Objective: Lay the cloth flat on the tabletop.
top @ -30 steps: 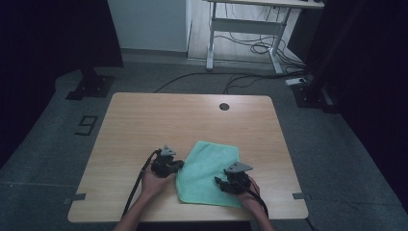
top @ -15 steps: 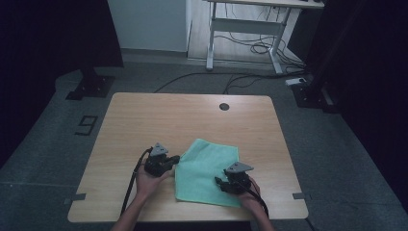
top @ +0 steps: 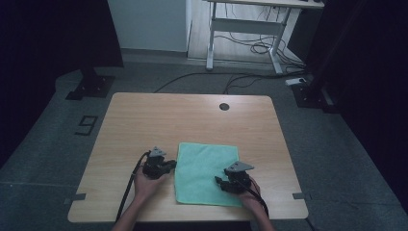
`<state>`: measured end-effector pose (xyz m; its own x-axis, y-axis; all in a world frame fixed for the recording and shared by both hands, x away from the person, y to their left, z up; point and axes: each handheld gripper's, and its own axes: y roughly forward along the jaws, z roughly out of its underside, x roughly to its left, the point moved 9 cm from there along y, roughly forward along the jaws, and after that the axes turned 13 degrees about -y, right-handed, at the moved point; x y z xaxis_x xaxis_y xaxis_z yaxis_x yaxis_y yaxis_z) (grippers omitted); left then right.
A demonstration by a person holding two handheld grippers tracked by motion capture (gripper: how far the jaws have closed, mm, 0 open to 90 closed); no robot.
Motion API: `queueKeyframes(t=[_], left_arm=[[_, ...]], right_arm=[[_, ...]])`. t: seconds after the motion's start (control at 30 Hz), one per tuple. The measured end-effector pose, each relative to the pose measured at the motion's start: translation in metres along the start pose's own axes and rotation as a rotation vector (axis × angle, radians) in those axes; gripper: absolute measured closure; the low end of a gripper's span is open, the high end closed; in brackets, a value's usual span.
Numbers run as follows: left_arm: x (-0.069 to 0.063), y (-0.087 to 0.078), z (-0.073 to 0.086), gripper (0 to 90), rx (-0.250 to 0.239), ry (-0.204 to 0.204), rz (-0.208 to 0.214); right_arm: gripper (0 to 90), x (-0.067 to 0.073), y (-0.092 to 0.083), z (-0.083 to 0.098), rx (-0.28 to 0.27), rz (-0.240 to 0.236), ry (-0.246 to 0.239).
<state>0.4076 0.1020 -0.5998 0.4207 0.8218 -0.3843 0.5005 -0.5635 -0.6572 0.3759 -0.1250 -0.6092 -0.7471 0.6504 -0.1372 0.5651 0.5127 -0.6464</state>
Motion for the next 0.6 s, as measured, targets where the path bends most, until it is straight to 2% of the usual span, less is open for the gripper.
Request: queueKeyframes(t=[0.03, 0.1, 0.13, 0.17, 0.23, 0.27, 0.37, 0.4, 0.43, 0.5, 0.6], left_arm=[[0.001, -0.002, -0.002, 79.9, -0.011, -0.002, -0.007], [-0.001, -0.007, -0.006, 72.3, -0.029, 0.017, -0.017], [-0.009, -0.01, -0.012, 69.0, -0.045, 0.04, 0.001], [-0.009, -0.01, -0.012, 67.2, -0.045, 0.04, 0.001], [-0.023, -0.003, -0.024, 63.0, -0.038, 0.078, -0.001], [-0.023, -0.003, -0.024, 62.0, -0.038, 0.078, -0.001], [-0.034, 0.015, -0.038, 60.2, -0.015, 0.096, -0.008], [-0.035, 0.032, -0.045, 58.6, 0.011, 0.112, -0.032], [-0.035, 0.032, -0.045, 57.8, 0.011, 0.112, -0.032], [-0.027, 0.052, -0.051, 57.4, 0.046, 0.119, -0.082], [-0.019, 0.06, -0.052, 56.3, 0.069, 0.113, -0.104]], right_arm=[[47.1, 0.0, 0.0, 0.0, 0.0, 0.0, 0.0], [47.0, 0.0, 0.001, 0.0, -0.001, 0.0, -0.002], [46.9, -0.001, 0.001, -0.001, -0.003, 0.002, -0.005], [46.9, -0.001, 0.002, -0.001, -0.005, 0.0, -0.004], [46.9, -0.002, 0.003, -0.002, -0.012, 0.0, -0.007], [46.9, -0.002, 0.003, -0.002, -0.012, 0.0, -0.007], [46.9, -0.006, 0.006, -0.004, -0.013, -0.007, -0.016], [47.0, -0.009, 0.008, -0.005, -0.007, -0.011, -0.018], [47.0, -0.009, 0.008, -0.005, -0.007, -0.011, -0.018], [46.9, -0.013, 0.011, -0.007, -0.013, -0.008, -0.014], [46.9, -0.014, 0.012, -0.007, -0.011, -0.007, -0.016]])
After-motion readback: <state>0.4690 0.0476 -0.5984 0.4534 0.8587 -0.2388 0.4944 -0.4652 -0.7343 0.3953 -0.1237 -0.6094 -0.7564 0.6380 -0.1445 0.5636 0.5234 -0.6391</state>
